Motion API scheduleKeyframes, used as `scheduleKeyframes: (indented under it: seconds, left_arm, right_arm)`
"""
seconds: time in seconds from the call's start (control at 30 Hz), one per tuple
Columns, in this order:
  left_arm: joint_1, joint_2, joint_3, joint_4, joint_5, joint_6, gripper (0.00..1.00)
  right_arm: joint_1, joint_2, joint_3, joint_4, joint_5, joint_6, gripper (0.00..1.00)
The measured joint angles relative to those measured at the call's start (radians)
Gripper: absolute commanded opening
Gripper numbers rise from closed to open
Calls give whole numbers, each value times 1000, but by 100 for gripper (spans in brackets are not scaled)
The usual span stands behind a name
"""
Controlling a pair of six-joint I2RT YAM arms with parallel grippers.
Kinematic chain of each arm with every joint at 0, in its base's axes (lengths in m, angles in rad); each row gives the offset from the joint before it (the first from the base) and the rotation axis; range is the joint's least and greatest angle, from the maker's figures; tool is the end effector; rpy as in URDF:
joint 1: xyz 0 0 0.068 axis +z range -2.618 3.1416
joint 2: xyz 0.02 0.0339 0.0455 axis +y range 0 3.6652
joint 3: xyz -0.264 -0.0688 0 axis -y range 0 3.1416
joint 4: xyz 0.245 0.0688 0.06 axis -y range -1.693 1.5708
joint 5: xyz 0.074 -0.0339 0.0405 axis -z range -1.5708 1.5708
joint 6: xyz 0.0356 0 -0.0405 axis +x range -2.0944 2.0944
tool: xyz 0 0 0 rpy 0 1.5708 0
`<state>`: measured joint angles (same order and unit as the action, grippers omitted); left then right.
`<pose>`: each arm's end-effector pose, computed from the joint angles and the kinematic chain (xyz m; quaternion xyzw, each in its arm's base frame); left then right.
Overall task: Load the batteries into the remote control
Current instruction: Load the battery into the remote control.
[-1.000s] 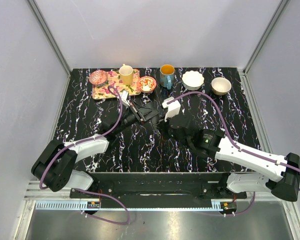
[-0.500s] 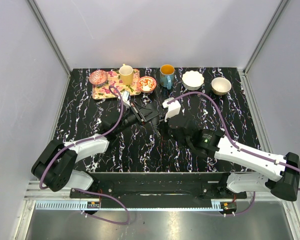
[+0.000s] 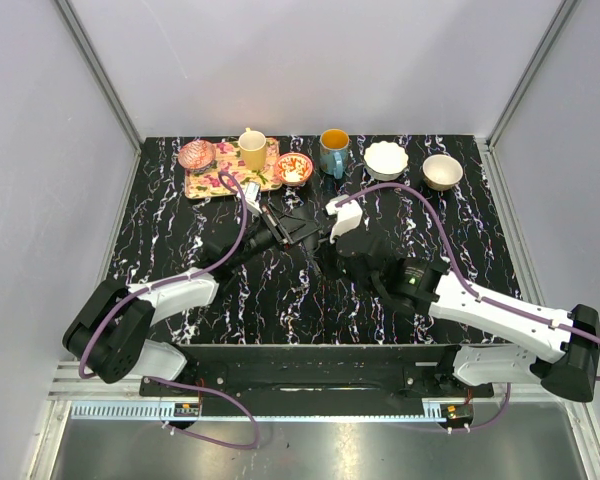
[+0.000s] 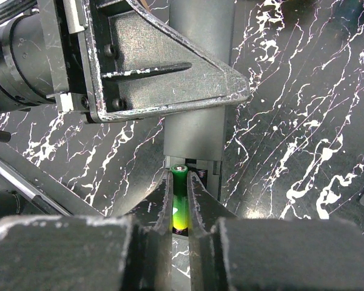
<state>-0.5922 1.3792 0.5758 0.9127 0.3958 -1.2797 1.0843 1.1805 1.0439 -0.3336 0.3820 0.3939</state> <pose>0.2323 -0.1728 0.2496 -0.0827 0.6655 -0.6657 0.3274 0.1360 0.2288 0.3352 -0.1898 0.8211 0.2263 0.4885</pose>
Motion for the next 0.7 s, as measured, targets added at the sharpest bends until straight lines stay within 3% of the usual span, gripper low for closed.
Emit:
scheduleKeyframes:
  seconds: [0.2,0.7]
  left_arm:
    - [-2,0,0,3,-2,-1,0]
    - [0,2,0,32,-14,-6,0]
  right_arm:
    - [0,1,4,-17,-10,18,35]
    - [9,13,45,-71,-25,41,55]
